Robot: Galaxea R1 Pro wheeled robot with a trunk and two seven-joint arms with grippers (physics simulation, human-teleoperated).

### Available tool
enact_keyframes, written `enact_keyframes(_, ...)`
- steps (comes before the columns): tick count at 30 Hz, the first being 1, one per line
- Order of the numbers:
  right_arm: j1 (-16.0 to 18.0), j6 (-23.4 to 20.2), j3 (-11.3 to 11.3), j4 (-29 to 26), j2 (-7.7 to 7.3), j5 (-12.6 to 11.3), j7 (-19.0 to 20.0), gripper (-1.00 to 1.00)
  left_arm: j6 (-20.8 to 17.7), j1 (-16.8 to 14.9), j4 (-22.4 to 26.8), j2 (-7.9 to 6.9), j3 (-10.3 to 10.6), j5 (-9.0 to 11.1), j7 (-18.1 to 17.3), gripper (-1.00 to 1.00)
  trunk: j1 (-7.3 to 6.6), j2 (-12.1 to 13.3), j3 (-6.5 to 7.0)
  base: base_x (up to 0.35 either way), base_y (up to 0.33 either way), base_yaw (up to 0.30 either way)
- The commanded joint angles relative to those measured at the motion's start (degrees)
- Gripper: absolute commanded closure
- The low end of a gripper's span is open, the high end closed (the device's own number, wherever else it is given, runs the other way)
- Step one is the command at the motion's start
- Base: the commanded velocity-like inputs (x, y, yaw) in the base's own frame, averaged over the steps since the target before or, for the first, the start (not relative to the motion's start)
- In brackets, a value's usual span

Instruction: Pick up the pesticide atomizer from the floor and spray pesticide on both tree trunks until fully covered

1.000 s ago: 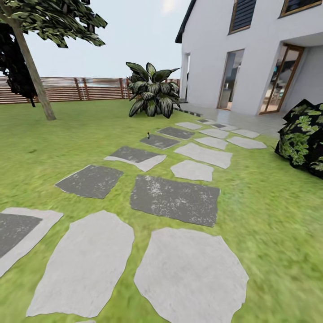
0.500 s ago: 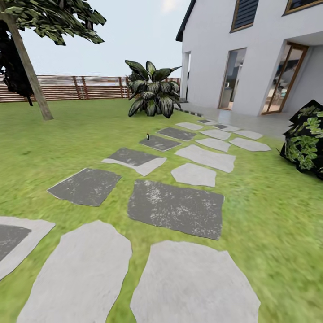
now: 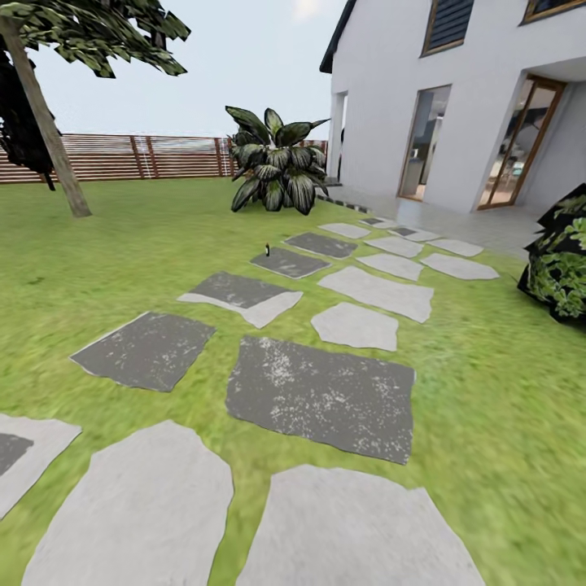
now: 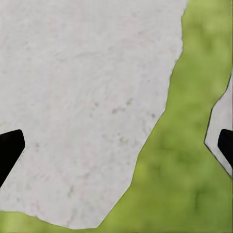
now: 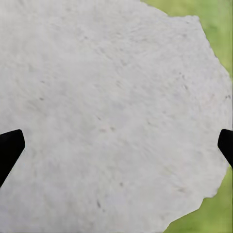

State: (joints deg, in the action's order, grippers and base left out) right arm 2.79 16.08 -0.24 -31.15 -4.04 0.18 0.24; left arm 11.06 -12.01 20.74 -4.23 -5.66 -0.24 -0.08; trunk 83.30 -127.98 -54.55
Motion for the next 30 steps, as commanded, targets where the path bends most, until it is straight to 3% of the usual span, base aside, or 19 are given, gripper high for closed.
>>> enact_keyframes(1, 0.0, 0.2, 0.0, 0.0, 0.0, 0.0, 0.0, -1.0, 0.2, 0.0, -0.1, 0.02, -0.1, 0.0, 0.0, -1.0, 0.02, 0.0, -0.05, 0.338, 0.0, 0.0)
enact_keyframes(30, 0.0, 0.2, 0.0, 0.0, 0.0, 0.0, 0.0, -1.0, 0.2, 0.0, 0.0, 0.02, -0.1, 0.0, 0.0, -1.0, 0.02, 0.0, -0.05, 0.338, 0.0, 0.0)
